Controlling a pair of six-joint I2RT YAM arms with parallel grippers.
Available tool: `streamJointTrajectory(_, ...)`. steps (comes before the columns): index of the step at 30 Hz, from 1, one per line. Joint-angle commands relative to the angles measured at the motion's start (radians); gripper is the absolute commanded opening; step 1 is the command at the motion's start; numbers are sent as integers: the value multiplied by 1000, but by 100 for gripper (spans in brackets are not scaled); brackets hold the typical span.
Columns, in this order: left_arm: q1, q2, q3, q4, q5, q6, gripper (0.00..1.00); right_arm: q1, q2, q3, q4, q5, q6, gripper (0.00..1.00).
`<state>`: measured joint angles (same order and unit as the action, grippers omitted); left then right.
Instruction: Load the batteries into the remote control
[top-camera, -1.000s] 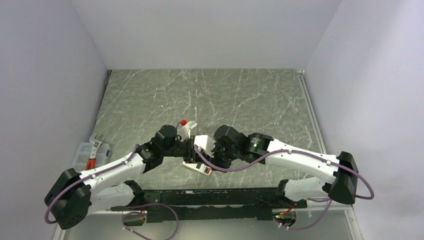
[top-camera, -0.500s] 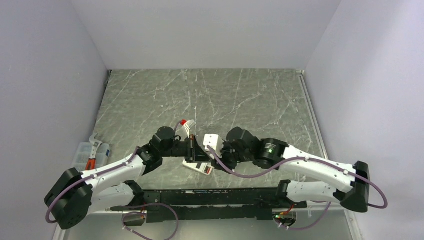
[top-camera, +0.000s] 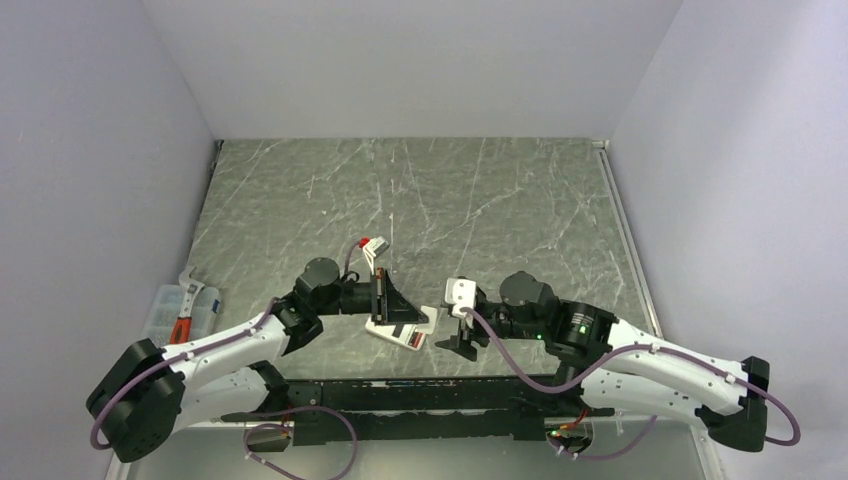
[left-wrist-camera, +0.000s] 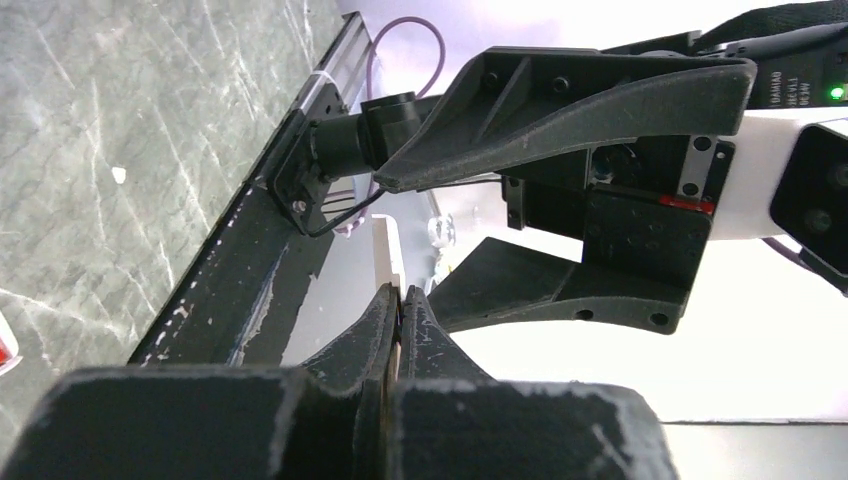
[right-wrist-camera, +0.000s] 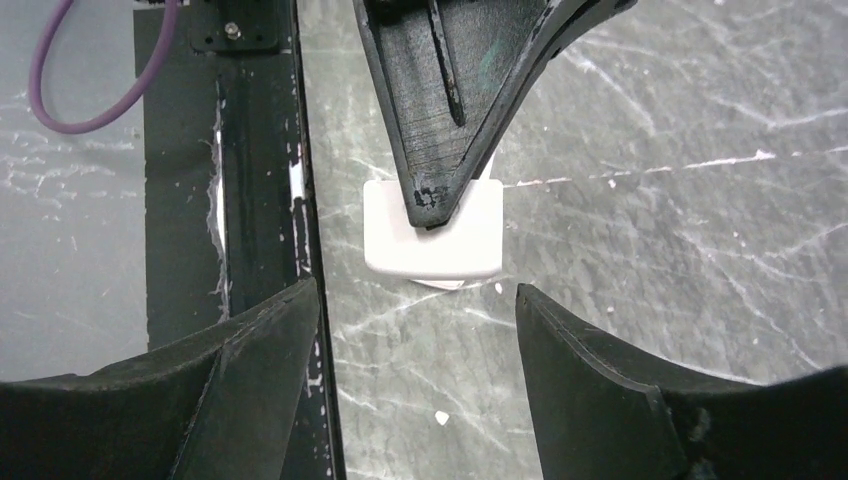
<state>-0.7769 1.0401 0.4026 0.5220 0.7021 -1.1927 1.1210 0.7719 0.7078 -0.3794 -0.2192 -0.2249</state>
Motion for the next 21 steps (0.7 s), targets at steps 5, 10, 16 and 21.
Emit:
streamJointTrajectory(5, -5, 32, -21, 222, 41, -102, 0, 3, -99, -92, 216, 35, -35, 75)
streamJointTrajectory(10, -5, 55, -24, 295, 55, -146, 0, 3, -127, -124, 275, 24, -53, 73)
streamJointTrajectory(16, -4, 65, -36, 341, 61, -171, 0, 6, -169, -160, 331, 2, -78, 71)
streamJointTrajectory(21, -4, 73, -38, 374, 62, -191, 0, 11, -196, -164, 330, 15, -96, 68)
